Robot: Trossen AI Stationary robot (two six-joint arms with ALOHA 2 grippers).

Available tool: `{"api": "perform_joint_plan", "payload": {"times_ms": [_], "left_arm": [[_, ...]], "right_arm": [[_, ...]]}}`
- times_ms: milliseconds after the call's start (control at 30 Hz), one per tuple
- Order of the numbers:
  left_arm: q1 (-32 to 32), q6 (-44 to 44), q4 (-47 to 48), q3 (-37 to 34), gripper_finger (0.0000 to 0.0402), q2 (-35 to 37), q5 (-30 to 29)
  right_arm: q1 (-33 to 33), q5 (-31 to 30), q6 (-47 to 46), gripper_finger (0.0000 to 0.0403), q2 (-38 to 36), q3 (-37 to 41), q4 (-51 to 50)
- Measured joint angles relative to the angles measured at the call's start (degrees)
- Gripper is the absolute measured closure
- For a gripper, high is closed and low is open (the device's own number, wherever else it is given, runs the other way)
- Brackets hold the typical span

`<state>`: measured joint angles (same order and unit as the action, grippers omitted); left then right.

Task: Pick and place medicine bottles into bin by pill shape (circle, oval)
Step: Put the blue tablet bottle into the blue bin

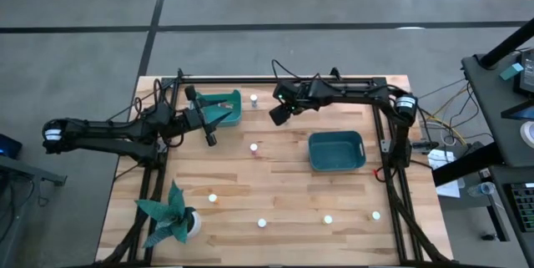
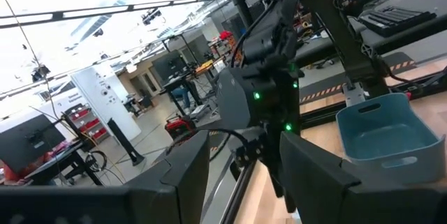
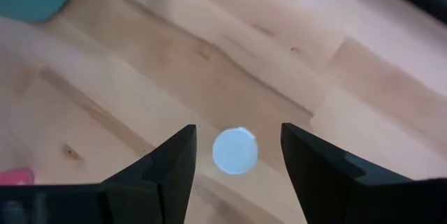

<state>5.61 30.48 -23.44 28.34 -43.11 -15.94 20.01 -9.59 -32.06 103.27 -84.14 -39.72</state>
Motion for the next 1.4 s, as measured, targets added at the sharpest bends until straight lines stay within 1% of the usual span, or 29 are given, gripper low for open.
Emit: {"api": "perform_joint_plan", "payload": {"times_ms": [100,633,733,1000,1100,1167,1333,1400], "left_arm": [[0.0,0.0,0.0,0.0,0.0242,0.0,0.0],[0.0,0.4,0.0,-0.2,0.0242,0.0,0.0],[0.0,0.4,0.0,-0.2,0.0242,0.0,0.0],[0.0,0.5,0.0,-0.2,0.0242,0.0,0.0],[0.0,0.5,0.0,-0.2,0.0242,0.0,0.0],[0.0,0.5,0.0,-0.2,0.0242,0.0,0.0],[0.0,0.4,0.0,-0.2,0.0242,0.0,0.0],[0.0,0.5,0.0,-0.2,0.0242,0.0,0.0]], "right_arm": [[0.0,1.2,-0.3,0.0202,1.2,0.0,0.0],[-0.6,1.6,-0.9,0.0206,4.5,0.0,0.2],[-0.6,1.6,-1.1,0.0222,4.5,0.0,0.1],[-0.6,1.7,-1.4,0.0287,4.5,0.0,0.0],[-0.7,1.7,-1.6,0.0299,4.5,0.0,0.0],[-0.7,1.6,-1.6,0.0298,4.5,0.0,0.0],[-0.7,1.6,-1.6,0.0281,4.2,0.0,-0.2],[-0.7,1.6,-1.5,0.0281,3.3,0.0,-0.4]]}}
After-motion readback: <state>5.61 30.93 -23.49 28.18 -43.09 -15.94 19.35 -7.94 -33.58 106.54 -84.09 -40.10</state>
